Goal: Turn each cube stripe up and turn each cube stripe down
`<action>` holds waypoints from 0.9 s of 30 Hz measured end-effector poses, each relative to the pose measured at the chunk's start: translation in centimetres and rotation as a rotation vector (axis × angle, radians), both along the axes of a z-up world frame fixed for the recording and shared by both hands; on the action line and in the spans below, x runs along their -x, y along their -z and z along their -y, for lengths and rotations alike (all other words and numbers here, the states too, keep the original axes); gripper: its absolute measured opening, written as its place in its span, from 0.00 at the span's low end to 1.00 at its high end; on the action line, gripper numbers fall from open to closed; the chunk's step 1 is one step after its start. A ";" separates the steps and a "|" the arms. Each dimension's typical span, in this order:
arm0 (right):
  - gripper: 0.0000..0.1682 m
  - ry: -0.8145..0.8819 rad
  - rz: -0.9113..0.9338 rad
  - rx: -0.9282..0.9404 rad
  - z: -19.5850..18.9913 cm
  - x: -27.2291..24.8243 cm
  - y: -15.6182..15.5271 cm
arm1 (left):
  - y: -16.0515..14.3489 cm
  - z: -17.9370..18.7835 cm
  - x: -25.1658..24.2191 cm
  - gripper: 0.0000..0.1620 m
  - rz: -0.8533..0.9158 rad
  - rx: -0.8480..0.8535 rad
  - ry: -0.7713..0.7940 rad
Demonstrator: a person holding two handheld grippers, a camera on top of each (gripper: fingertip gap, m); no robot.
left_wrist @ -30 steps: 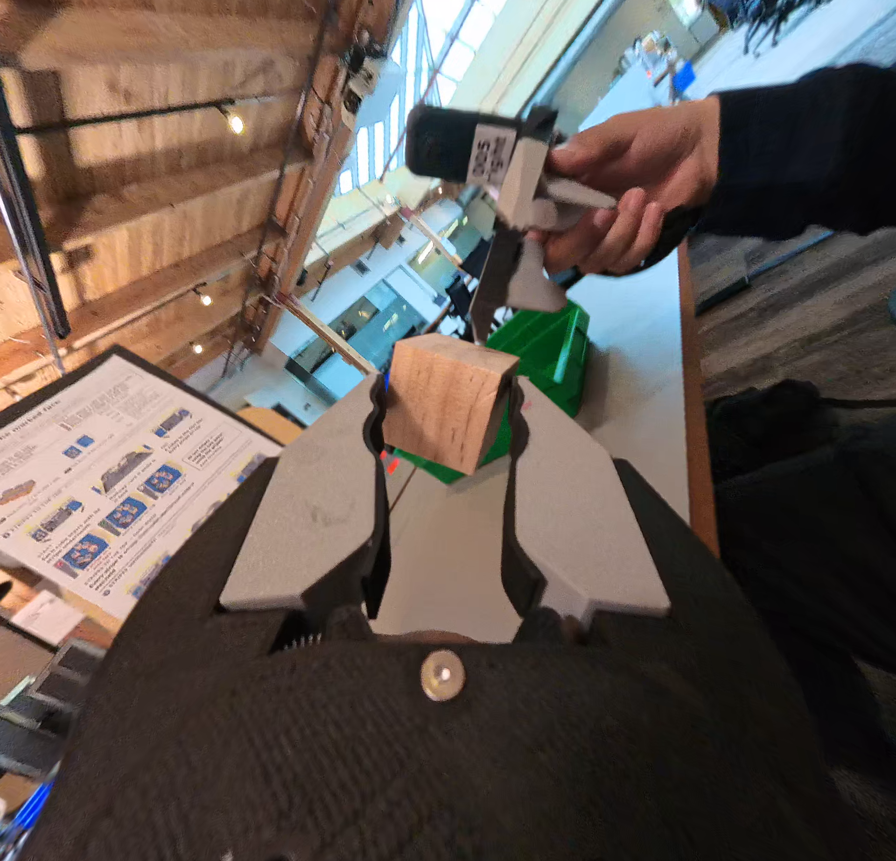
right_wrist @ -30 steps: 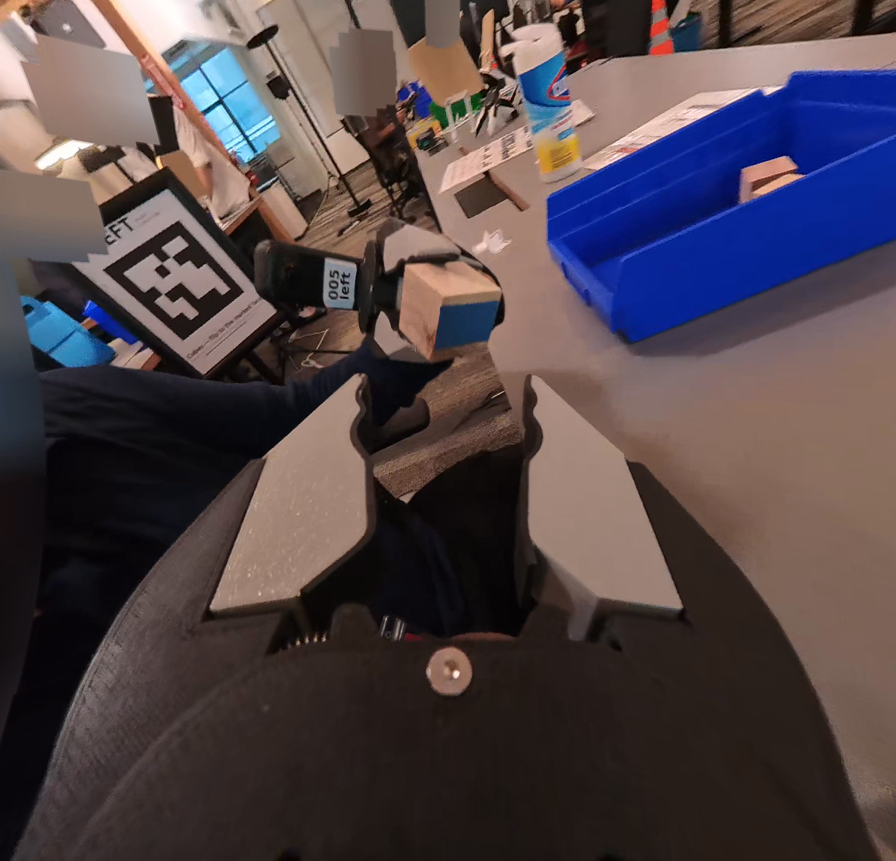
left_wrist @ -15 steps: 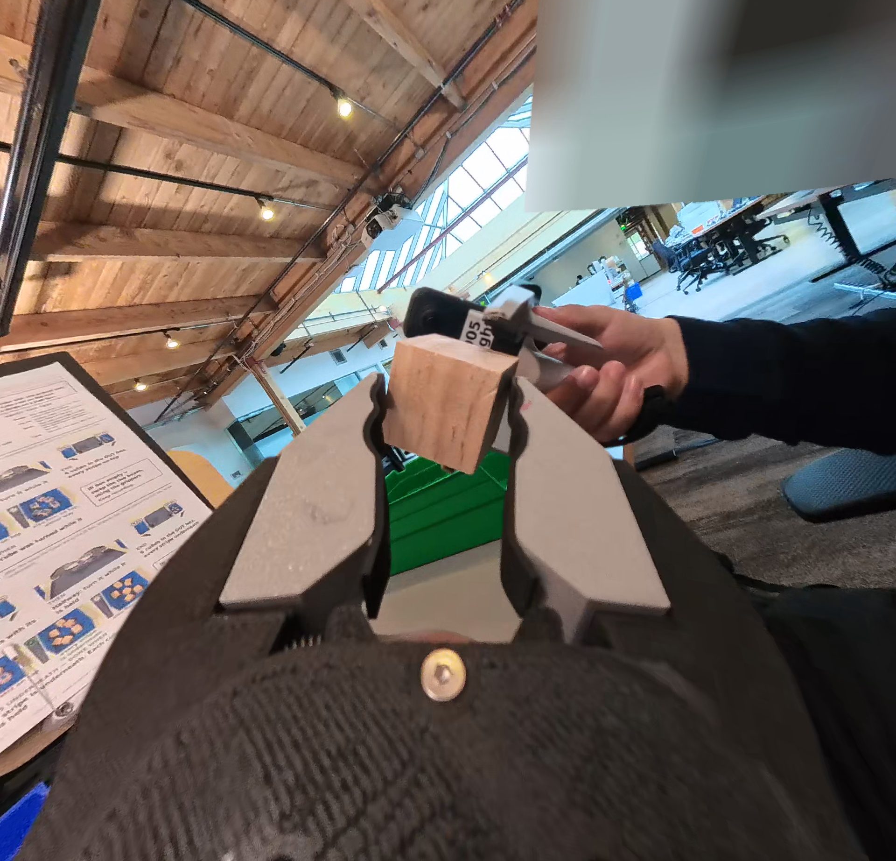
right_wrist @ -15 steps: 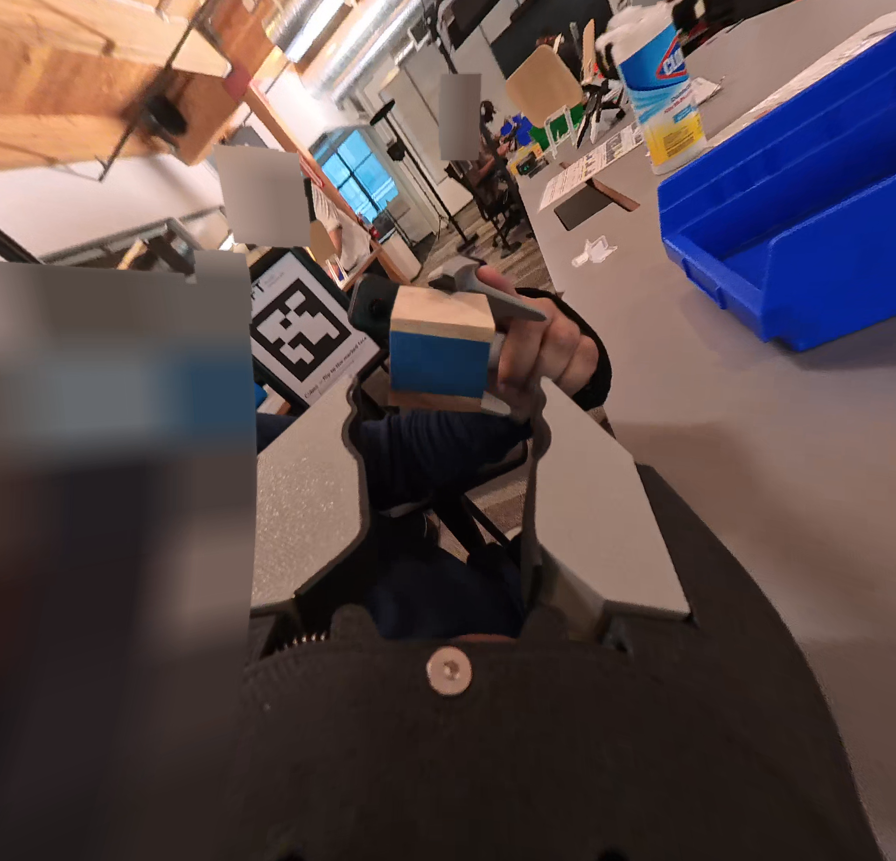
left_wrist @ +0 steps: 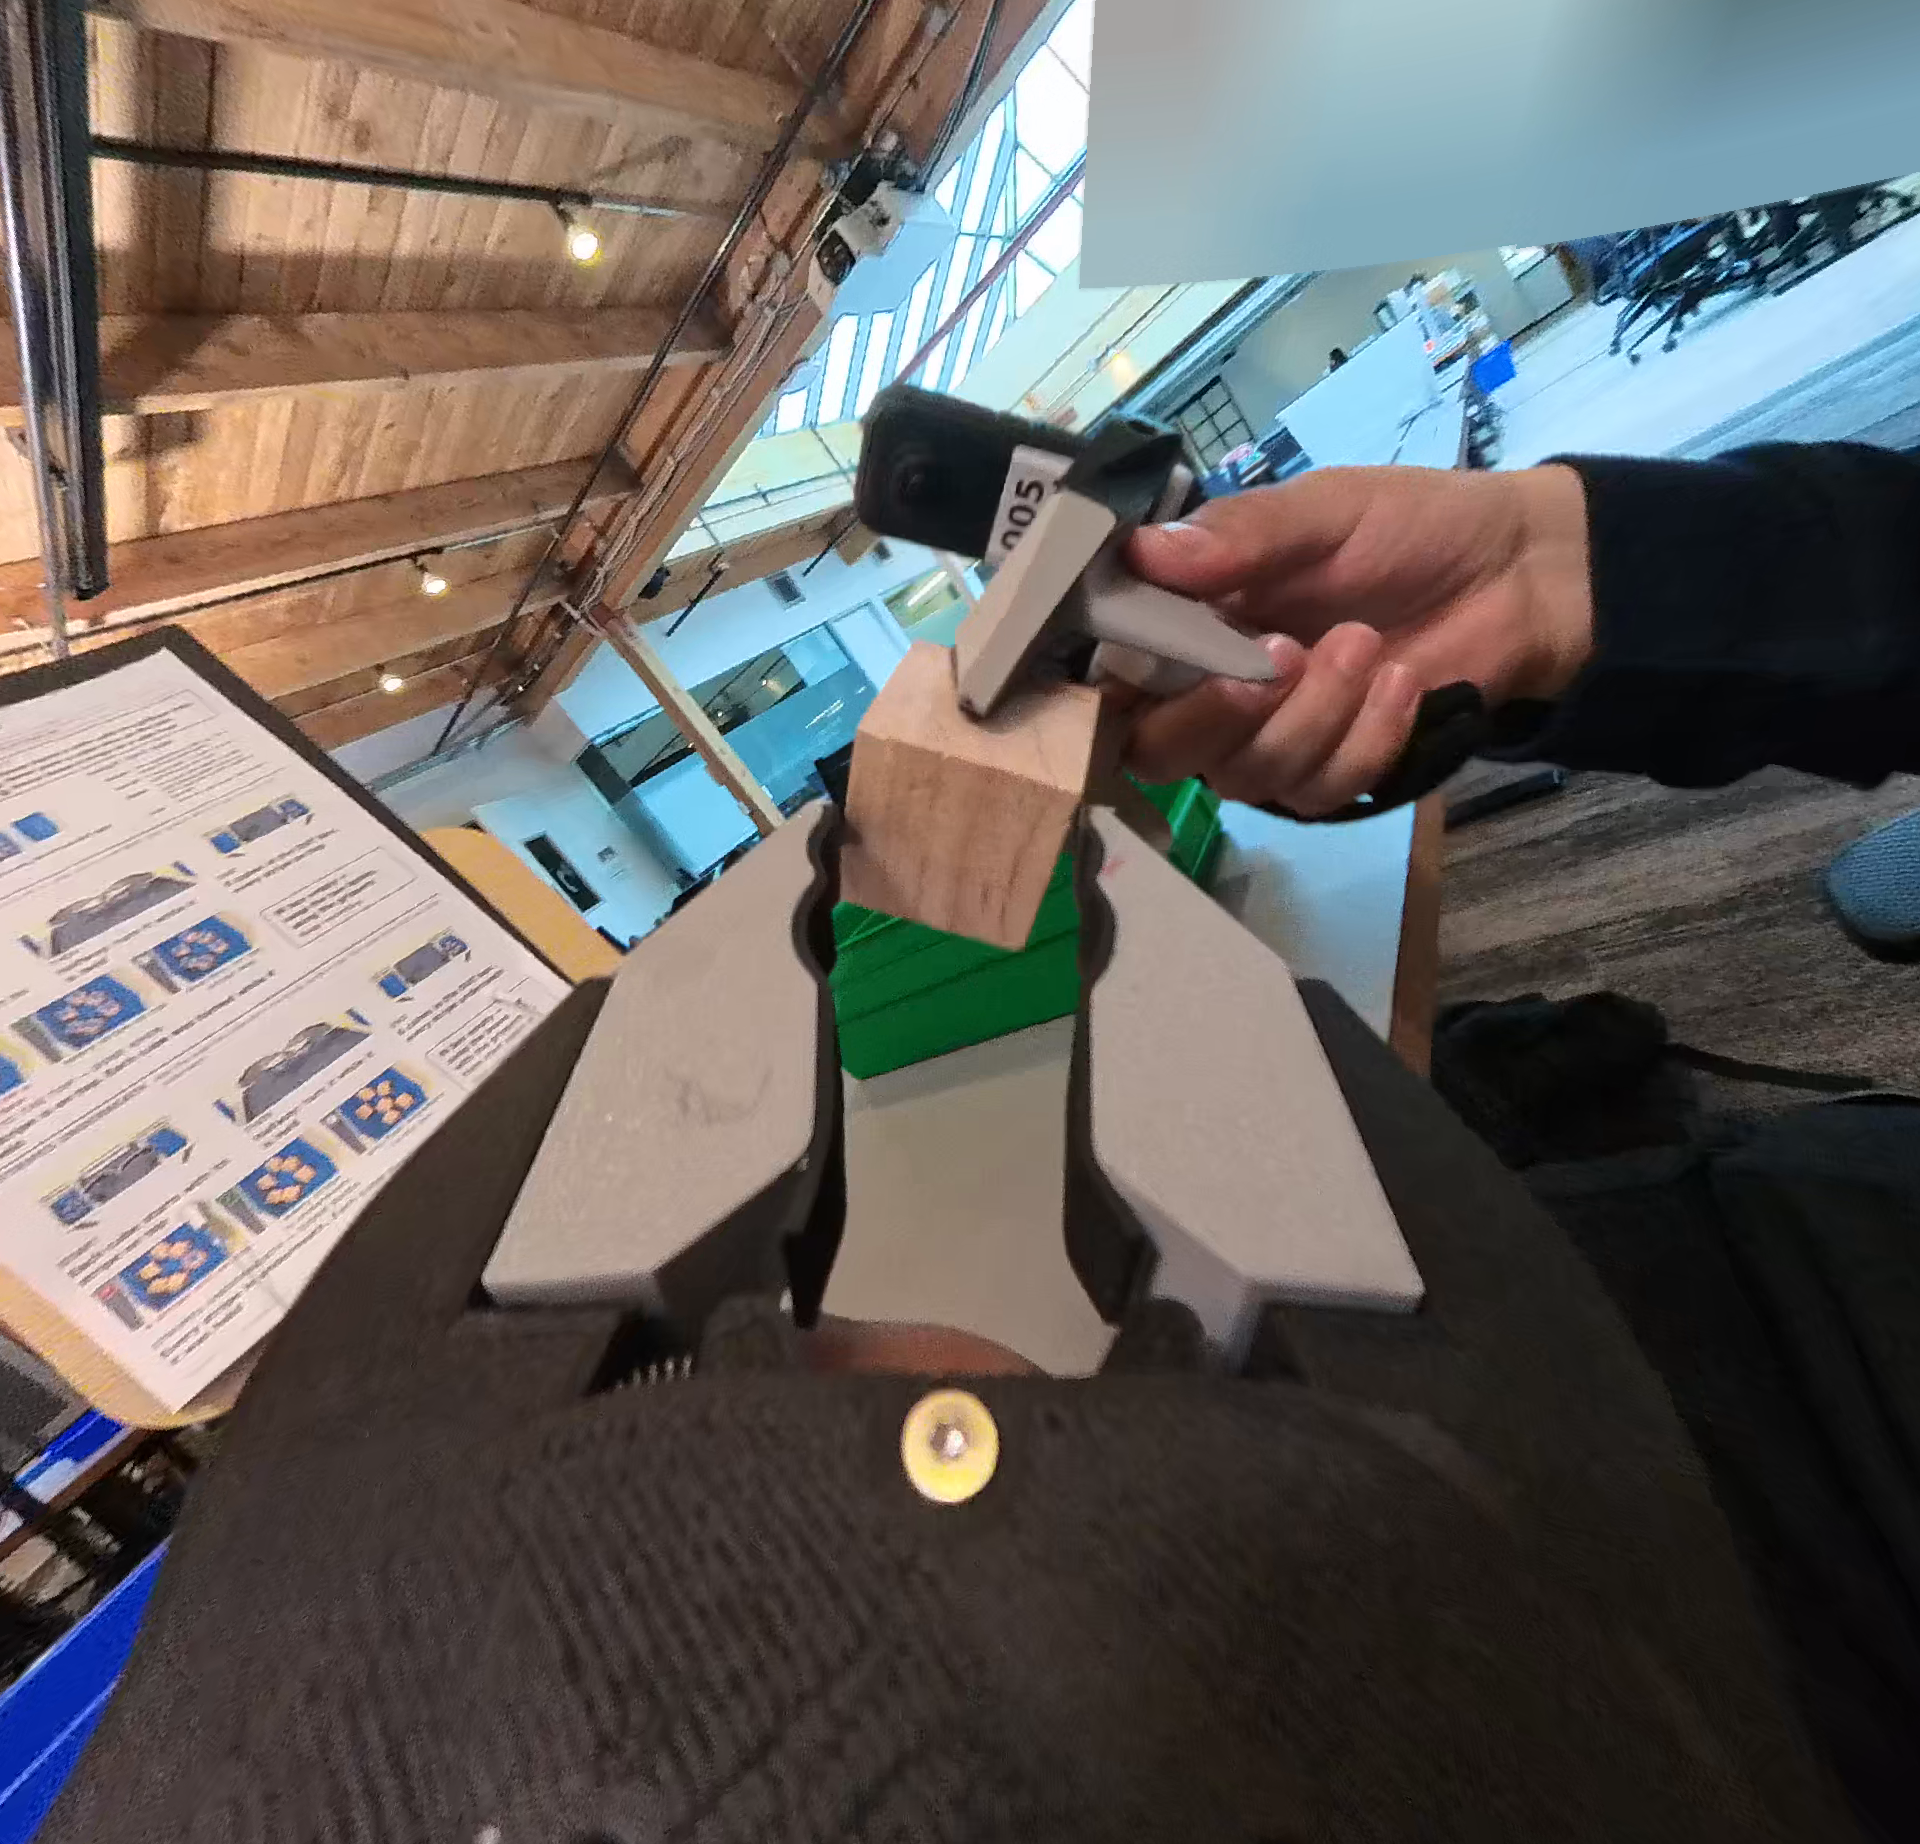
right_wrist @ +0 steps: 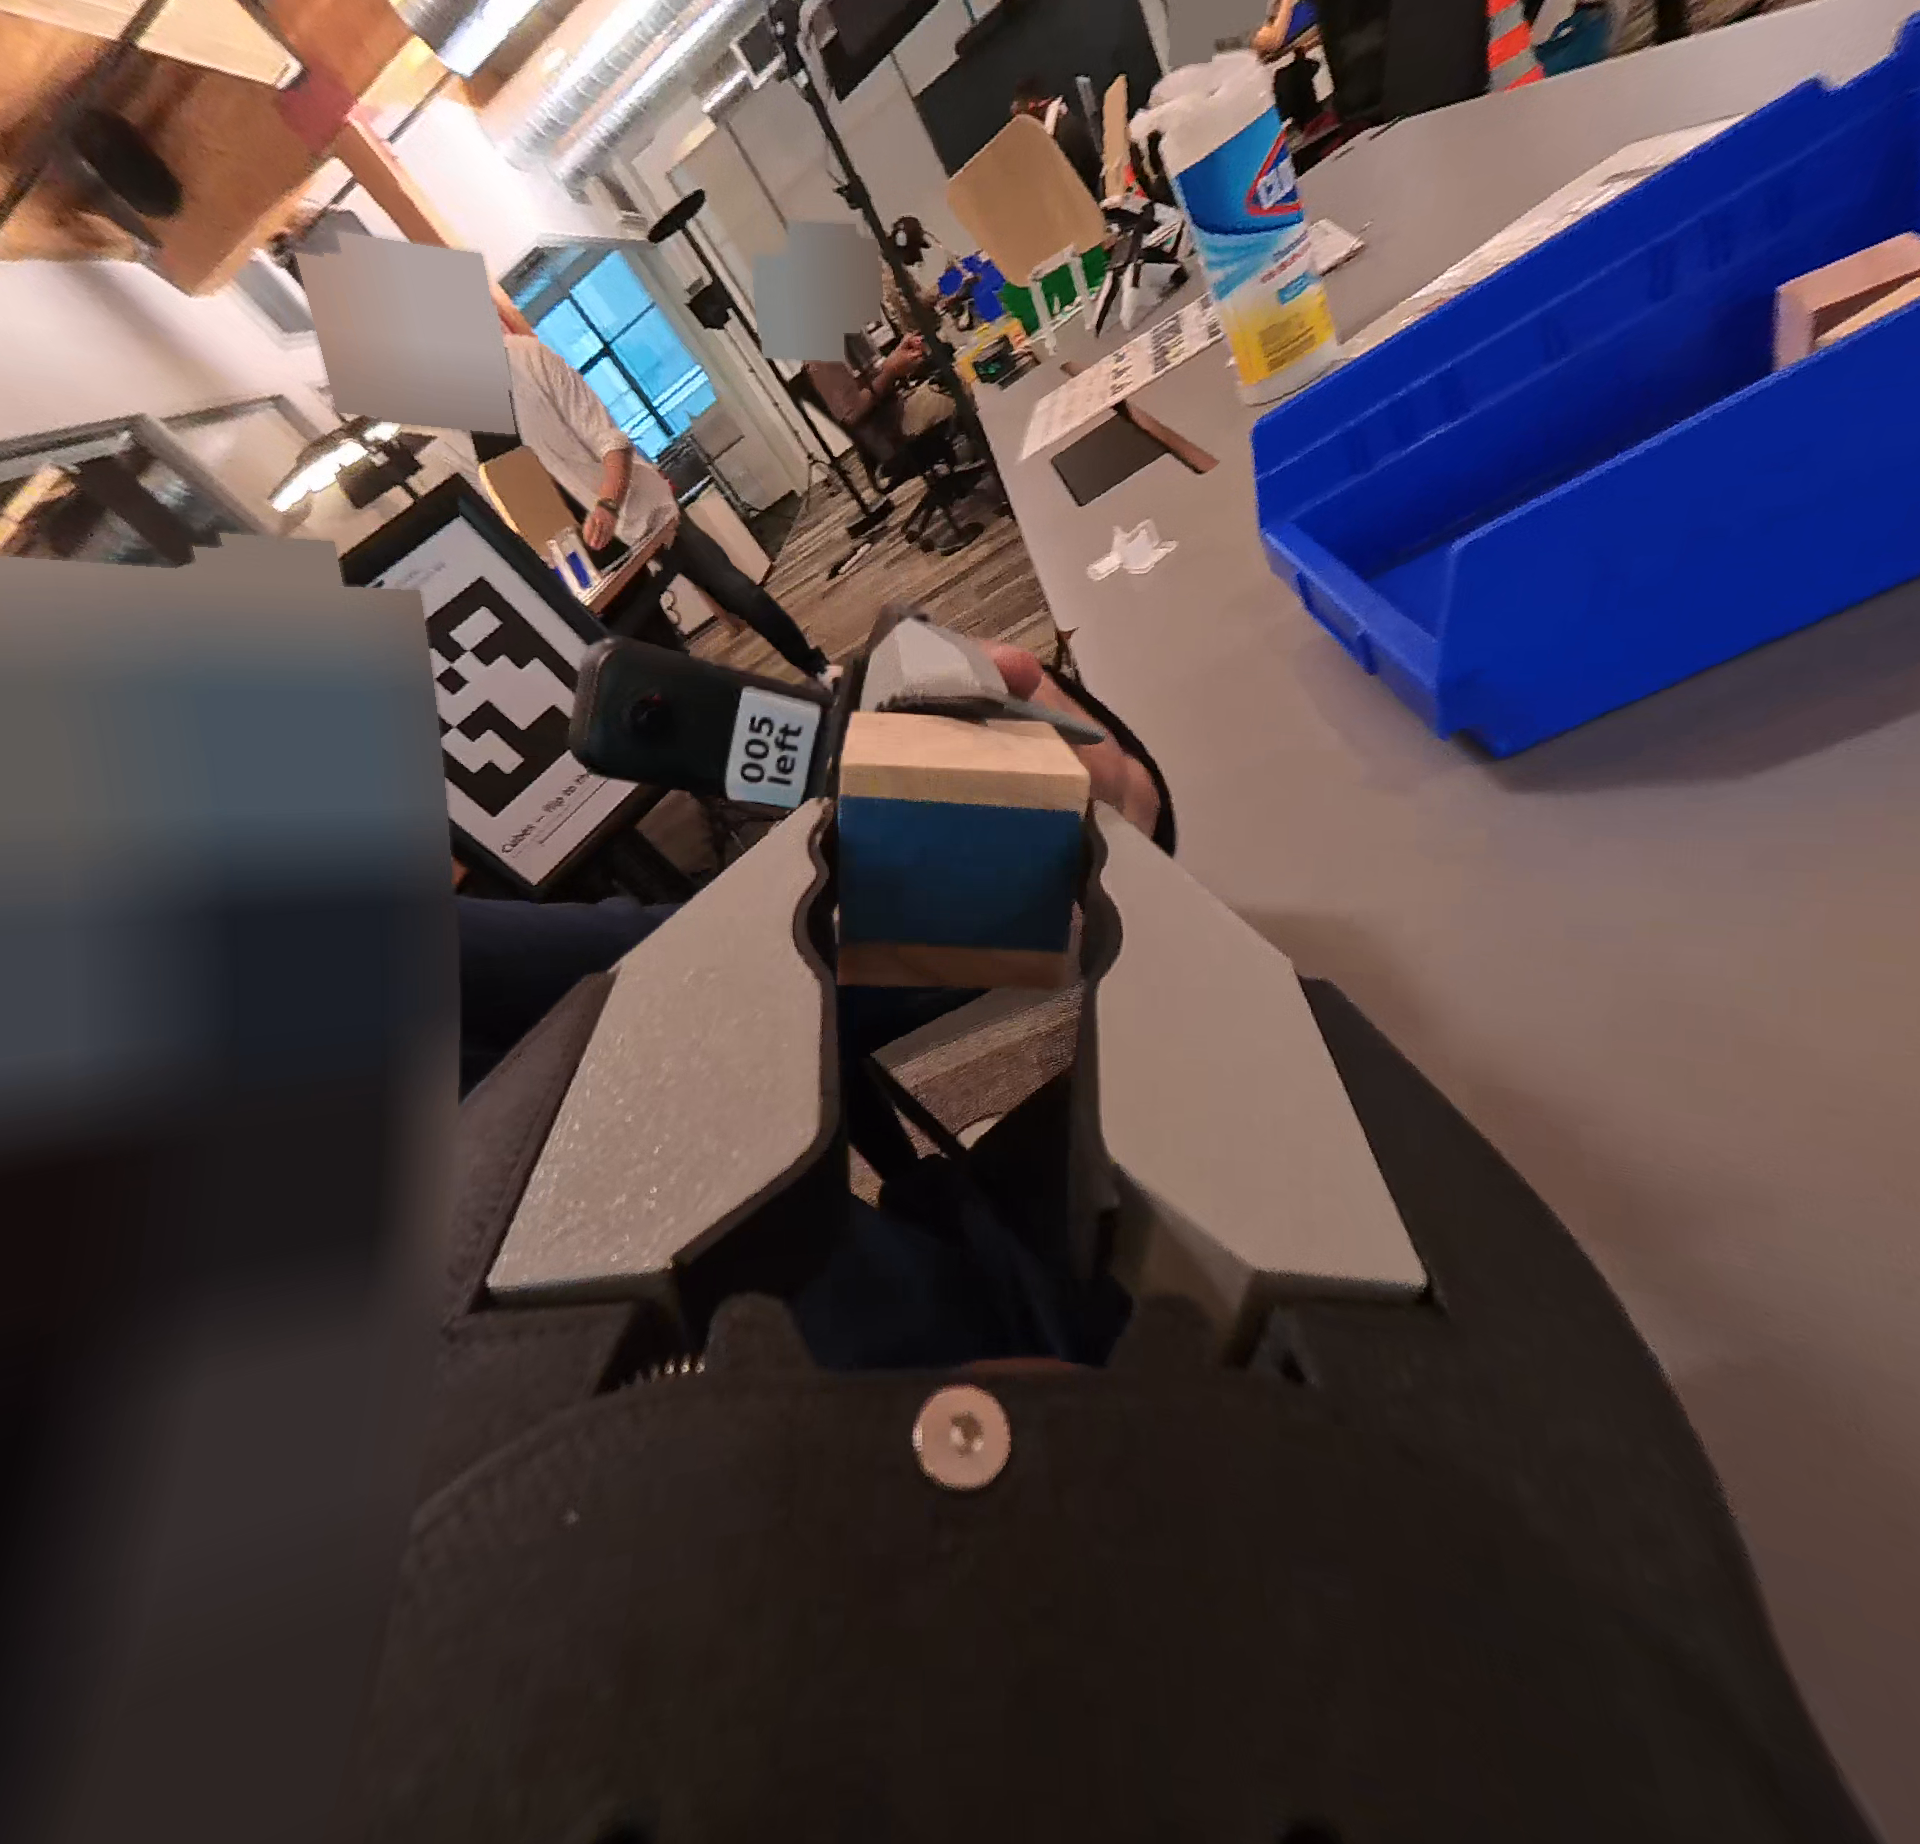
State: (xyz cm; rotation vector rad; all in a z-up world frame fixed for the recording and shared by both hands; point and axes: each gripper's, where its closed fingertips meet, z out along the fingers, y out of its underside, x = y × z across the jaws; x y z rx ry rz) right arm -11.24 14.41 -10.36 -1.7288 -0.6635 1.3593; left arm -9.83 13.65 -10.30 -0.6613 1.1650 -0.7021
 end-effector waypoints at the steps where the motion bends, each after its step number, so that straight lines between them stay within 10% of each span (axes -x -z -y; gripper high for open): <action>1: 0.25 0.025 0.000 -0.007 -0.4 -0.8 -0.2 | 0.2 -0.2 0.0 0.26 -0.008 0.010 -0.007; 12: 0.25 1.031 0.424 -0.091 -7.5 -29.6 1.6 | 10.0 -6.4 -1.1 0.28 -0.522 0.289 -0.265; 27: 0.25 1.095 0.969 0.253 -9.7 -37.4 12.3 | 12.7 -6.5 -0.9 0.28 -0.637 0.402 -0.260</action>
